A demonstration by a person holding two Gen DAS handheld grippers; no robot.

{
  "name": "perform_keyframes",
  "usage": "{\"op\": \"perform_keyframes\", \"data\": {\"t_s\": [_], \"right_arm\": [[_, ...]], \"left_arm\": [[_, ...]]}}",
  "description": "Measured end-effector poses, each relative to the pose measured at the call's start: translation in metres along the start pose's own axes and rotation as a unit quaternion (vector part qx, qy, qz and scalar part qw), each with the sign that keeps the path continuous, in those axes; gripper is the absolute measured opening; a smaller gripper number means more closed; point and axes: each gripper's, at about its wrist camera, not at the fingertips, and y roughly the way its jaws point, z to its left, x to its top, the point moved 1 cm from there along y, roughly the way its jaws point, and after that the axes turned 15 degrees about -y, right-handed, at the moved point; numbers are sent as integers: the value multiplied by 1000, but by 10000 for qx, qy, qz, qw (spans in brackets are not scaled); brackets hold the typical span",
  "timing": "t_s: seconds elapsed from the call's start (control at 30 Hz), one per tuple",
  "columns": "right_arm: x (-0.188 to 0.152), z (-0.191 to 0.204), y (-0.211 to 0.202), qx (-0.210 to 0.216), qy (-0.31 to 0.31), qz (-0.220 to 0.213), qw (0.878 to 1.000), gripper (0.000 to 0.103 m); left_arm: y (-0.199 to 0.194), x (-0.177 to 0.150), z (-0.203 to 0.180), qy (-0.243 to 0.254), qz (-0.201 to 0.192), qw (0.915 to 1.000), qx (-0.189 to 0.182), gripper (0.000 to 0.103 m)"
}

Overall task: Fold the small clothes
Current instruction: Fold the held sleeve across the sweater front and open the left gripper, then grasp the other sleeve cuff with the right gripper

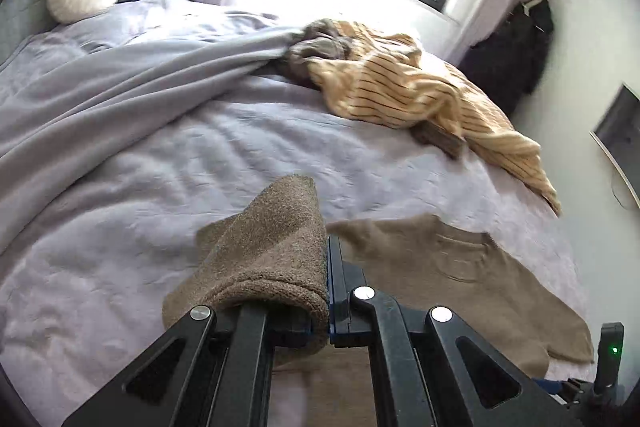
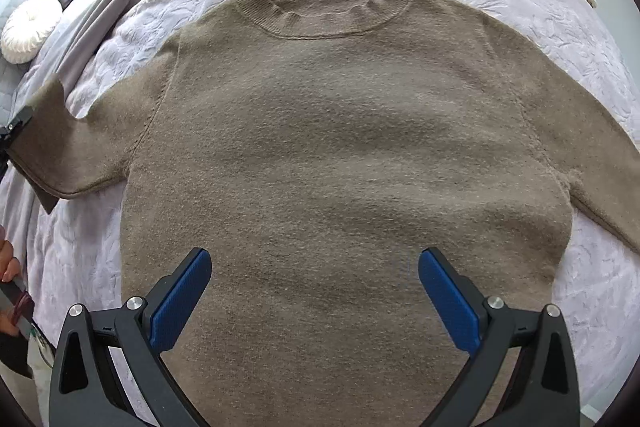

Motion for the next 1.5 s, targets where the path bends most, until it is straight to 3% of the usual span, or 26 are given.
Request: {"op": "perform_keyframes", "data": {"t_s": [0.17,0.27,0.37,0.4,0.43,0.47,0.5,0.6,0.7,0.83,0.9,0.97,1.1,1.13,1.17,1.2,1.23,1.3,1.37,1.4,1.43,1.5], "right_arm": [[-15,-45,-12,-78,414,-105,9991,103],[-27,-74,-13,-142,683,-65,9975,103],[-41,-98,-10,-168,894,4,9959,103],[-44,-104,-10,-175,933,24,9955,103],[-46,-108,-9,-187,957,44,9952,103],[-47,-112,-8,-200,961,57,9952,103],[-47,-114,-7,-213,955,61,9952,103],[-39,-115,-5,-233,865,8,9960,103],[-17,-98,-13,-219,441,-264,9984,103],[23,-45,-18,-296,-810,-692,9939,103],[39,-9,-14,-450,-1663,-861,9813,103],[50,32,0,-681,-2633,-908,9580,103],[57,96,39,-1615,-4153,-916,8905,98],[59,106,52,-2046,-4435,-917,8678,89],[60,109,60,-2339,-4572,-868,8536,81],[66,109,69,-2492,-4613,-776,8480,41],[74,102,72,-2313,-4421,-672,8640,7],[90,68,47,-1531,-3257,-1025,9273,6],[95,14,19,-474,-1749,-1415,9732,6],[92,-20,14,62,-792,-1529,9850,6],[83,-59,17,767,327,-1521,9848,11],[60,-105,36,1690,1725,-1350,9610,27]], "left_arm": [[62,-61,-99,751,866,9930,-299,6],[102,-107,-129,1301,1286,9831,22,6],[118,-140,-121,1449,1657,9747,376,10],[118,-143,-119,1396,1654,9756,359,17],[115,-143,-117,1336,1661,9766,292,47],[110,-141,-116,1302,1646,9774,262,91],[102,-138,-117,1373,1553,9777,331,103],[68,-129,-117,1712,1238,9768,353,103],[43,-102,-101,1576,921,9823,430,103],[26,-59,-47,1200,391,9851,1171,103],[41,-44,-15,969,506,9804,1640,103],[59,-37,16,772,692,9747,1982,103],[86,-44,54,599,983,9654,2340,103],[90,-46,59,551,1008,9656,2333,103],[92,-48,62,536,1000,9656,2339,103],[94,-51,64,531,994,9652,2358,103],[95,-53,65,523,995,9649,2374,103],[97,-56,66,567,976,9644,2390,103],[98,-56,67,613,991,9648,2356,103],[97,-57,66,624,1024,9666,2265,103],[98,-57,66,642,1034,9664,2264,103],[100,-56,63,730,1066,9644,2308,103]]}}
